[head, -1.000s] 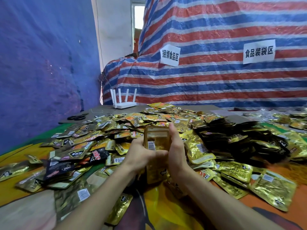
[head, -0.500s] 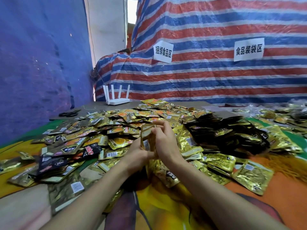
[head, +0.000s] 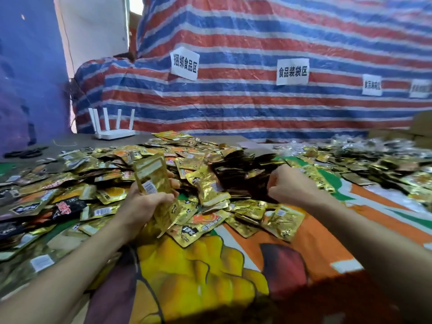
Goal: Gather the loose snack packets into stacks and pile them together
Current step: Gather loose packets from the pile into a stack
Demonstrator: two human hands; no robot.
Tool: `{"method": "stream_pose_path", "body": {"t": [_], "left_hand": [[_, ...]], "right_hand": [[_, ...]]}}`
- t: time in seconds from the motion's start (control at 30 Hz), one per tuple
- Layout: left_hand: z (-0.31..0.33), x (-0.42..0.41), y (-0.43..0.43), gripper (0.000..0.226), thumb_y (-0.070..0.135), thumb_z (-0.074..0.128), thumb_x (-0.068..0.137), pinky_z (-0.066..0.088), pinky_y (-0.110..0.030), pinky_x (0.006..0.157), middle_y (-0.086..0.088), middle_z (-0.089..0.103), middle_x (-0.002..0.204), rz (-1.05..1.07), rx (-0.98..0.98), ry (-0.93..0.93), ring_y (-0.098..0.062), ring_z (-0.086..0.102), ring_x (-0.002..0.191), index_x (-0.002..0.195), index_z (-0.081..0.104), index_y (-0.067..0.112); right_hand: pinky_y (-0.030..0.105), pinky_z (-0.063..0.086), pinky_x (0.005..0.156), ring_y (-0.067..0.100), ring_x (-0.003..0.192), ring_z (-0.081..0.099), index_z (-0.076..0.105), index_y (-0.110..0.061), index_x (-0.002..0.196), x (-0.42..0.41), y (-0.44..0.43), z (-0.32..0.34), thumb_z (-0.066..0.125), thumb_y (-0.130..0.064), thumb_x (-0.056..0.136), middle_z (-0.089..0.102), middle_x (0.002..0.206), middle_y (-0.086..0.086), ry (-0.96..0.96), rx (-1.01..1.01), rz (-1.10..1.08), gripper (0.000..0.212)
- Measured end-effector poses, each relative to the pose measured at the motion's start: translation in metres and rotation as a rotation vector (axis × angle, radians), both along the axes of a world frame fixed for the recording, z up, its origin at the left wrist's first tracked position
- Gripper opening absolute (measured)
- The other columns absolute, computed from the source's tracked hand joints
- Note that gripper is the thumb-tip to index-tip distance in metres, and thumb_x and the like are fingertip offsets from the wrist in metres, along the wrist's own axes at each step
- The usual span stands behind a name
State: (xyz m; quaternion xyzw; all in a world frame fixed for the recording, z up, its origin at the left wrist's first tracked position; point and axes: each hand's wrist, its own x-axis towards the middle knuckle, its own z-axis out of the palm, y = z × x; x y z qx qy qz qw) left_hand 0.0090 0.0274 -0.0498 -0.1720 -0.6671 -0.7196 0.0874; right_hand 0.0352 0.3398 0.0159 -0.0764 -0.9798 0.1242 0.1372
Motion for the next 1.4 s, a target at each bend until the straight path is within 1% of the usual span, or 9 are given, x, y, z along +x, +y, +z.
{"method": "stream_pose_path", "body": {"t": [0.23, 0.33, 0.47, 0.53, 0.63, 0.87, 1.03, 1.2, 1.4], "left_hand": [[-0.003, -0.004, 0.0, 0.045, -0.019, 0.065, 0.078, 0.054, -0.044, 0.086, -0.005, 0.073, 0.091, -0.025, -0.076, 0.005, -0.025, 0.071, 0.088, 0.106, 0.066, 0.016], [-0.002, -0.004, 0.0, 0.046, -0.006, 0.074, 0.067, 0.053, -0.038, 0.081, -0.004, 0.073, 0.09, -0.044, -0.083, 0.019, -0.023, 0.071, 0.086, 0.107, 0.066, 0.015], [0.001, -0.002, 0.0, 0.048, 0.004, 0.07, 0.06, 0.054, -0.039, 0.081, -0.005, 0.072, 0.091, -0.049, -0.076, 0.02, -0.025, 0.071, 0.087, 0.106, 0.066, 0.015], [0.002, -0.001, 0.0, 0.048, 0.004, 0.069, 0.06, 0.053, -0.038, 0.08, -0.004, 0.072, 0.09, -0.046, -0.074, 0.02, -0.024, 0.071, 0.087, 0.106, 0.066, 0.015], [0.004, 0.0, -0.001, 0.047, -0.001, 0.071, 0.064, 0.054, -0.041, 0.085, -0.007, 0.07, 0.09, -0.049, -0.053, 0.0, -0.026, 0.072, 0.089, 0.108, 0.066, 0.013], [0.008, -0.001, -0.003, 0.04, -0.022, 0.059, 0.08, 0.054, -0.048, 0.09, -0.015, 0.067, 0.096, 0.025, 0.012, -0.056, -0.037, 0.071, 0.1, 0.108, 0.065, 0.005], [0.015, 0.002, -0.004, 0.042, -0.017, 0.057, 0.079, 0.053, -0.047, 0.086, -0.014, 0.072, 0.103, -0.007, 0.142, -0.12, -0.033, 0.069, 0.095, 0.114, 0.065, 0.004], [0.022, 0.007, -0.011, 0.048, 0.004, 0.062, 0.07, 0.058, -0.046, 0.085, -0.01, 0.075, 0.112, -0.159, 0.182, -0.257, -0.028, 0.073, 0.097, 0.118, 0.064, 0.005], [0.021, 0.0, -0.018, 0.016, -0.003, 0.066, 0.078, 0.055, -0.028, 0.064, -0.014, 0.075, 0.078, 0.102, 0.036, -0.238, -0.022, 0.071, 0.07, 0.073, 0.078, 0.007]], "right_hand": [[0.033, 0.048, 0.056, 0.025, 0.07, 0.065, 0.062, -0.008, 0.073, 0.0, 0.068, -0.021, 0.072, -0.013, 0.079, 0.067, 0.076, 0.01, -0.213, 0.15, -0.092, 0.013], [0.034, 0.049, 0.056, 0.027, 0.073, 0.067, 0.065, -0.004, 0.076, -0.002, 0.07, -0.025, 0.065, -0.006, 0.081, 0.069, 0.077, 0.012, -0.182, 0.177, -0.089, 0.006], [0.027, 0.035, 0.051, 0.022, 0.063, 0.052, 0.04, -0.015, 0.066, 0.001, 0.065, -0.022, 0.056, -0.005, 0.084, 0.049, 0.066, 0.003, -0.197, 0.251, -0.152, 0.026], [0.026, 0.033, 0.049, 0.021, 0.059, 0.049, 0.042, -0.014, 0.066, 0.003, 0.064, -0.017, 0.058, -0.008, 0.084, 0.048, 0.064, 0.002, -0.105, 0.253, -0.198, 0.025], [0.03, 0.04, 0.057, 0.025, 0.061, 0.053, 0.047, -0.009, 0.065, 0.001, 0.062, -0.006, 0.064, -0.006, 0.083, 0.051, 0.064, 0.006, 0.079, 0.227, -0.265, 0.025], [0.024, 0.033, 0.046, 0.02, 0.054, 0.05, 0.046, -0.01, 0.061, -0.015, 0.031, 0.011, 0.065, -0.011, 0.084, 0.05, 0.061, 0.004, -0.002, 0.266, -0.19, 0.029], [0.024, 0.042, 0.046, 0.011, 0.05, 0.056, 0.073, -0.009, 0.076, -0.024, -0.027, 0.015, 0.066, -0.019, 0.091, 0.067, 0.063, 0.002, 0.037, -0.17, 0.197, 0.02], [0.016, 0.047, 0.051, -0.003, 0.056, 0.06, 0.071, -0.015, 0.087, -0.023, -0.117, 0.009, 0.068, -0.023, 0.095, 0.068, 0.075, -0.004, -0.046, -0.617, 0.641, 0.012], [0.013, 0.046, 0.05, -0.003, 0.062, 0.062, 0.075, -0.015, 0.082, -0.042, -0.176, -0.019, 0.072, -0.022, 0.093, 0.069, 0.075, -0.003, 0.264, -0.688, 0.686, 0.013]]}}
